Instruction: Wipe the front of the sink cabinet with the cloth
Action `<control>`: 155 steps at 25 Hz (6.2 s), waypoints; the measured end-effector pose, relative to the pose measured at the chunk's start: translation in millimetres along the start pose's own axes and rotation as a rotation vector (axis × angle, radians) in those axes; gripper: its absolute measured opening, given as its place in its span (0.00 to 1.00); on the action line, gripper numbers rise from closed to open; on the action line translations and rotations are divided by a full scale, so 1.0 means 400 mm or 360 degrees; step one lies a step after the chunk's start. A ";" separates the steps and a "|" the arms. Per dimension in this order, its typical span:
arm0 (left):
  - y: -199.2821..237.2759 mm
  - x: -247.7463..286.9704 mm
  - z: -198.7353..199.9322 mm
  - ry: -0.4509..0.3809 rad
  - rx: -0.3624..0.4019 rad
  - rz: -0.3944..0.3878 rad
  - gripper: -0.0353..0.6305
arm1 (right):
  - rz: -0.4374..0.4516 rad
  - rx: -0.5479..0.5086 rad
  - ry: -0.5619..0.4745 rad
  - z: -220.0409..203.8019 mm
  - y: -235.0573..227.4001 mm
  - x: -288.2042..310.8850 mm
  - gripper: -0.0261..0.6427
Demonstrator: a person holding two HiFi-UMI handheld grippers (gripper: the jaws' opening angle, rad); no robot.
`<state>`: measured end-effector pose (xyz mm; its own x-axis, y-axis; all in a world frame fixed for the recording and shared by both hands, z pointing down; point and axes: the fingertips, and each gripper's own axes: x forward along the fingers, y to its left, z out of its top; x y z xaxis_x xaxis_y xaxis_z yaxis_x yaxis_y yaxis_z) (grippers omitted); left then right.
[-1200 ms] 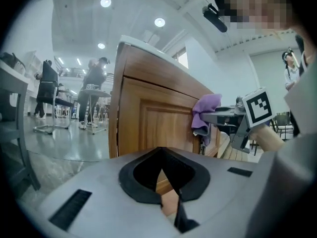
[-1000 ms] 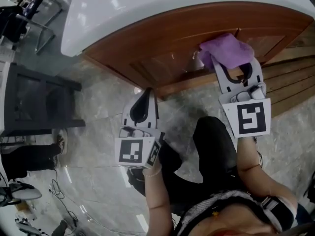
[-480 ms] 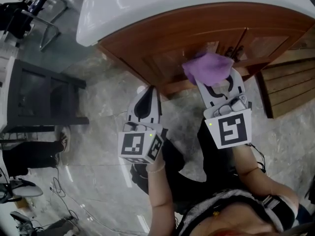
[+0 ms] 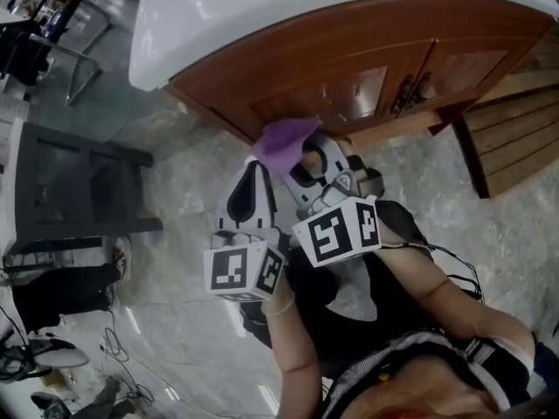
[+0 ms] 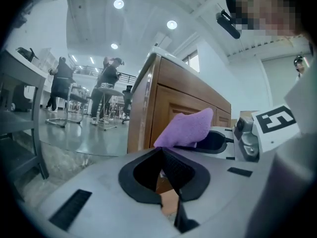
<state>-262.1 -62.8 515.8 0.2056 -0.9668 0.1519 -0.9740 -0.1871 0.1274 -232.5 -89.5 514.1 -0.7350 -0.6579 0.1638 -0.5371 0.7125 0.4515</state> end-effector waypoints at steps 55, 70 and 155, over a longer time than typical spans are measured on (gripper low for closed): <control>-0.165 0.133 -0.031 0.0059 0.0019 -0.0265 0.05 | -0.0284 0.0116 0.0205 -0.191 -0.206 -0.093 0.31; -0.238 0.177 -0.059 0.0094 0.0019 -0.0377 0.05 | -0.0408 0.0182 0.0290 -0.262 -0.290 -0.162 0.31; -0.044 0.052 -0.069 0.0127 0.0026 -0.0022 0.05 | 0.0107 0.0145 0.0238 -0.239 0.084 0.053 0.31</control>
<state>-237.9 -74.7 543.6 0.2251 -0.9473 0.2279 -0.9724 -0.2036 0.1143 -226.7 -103.0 616.4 -0.7044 -0.6322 0.3226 -0.5290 0.7707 0.3552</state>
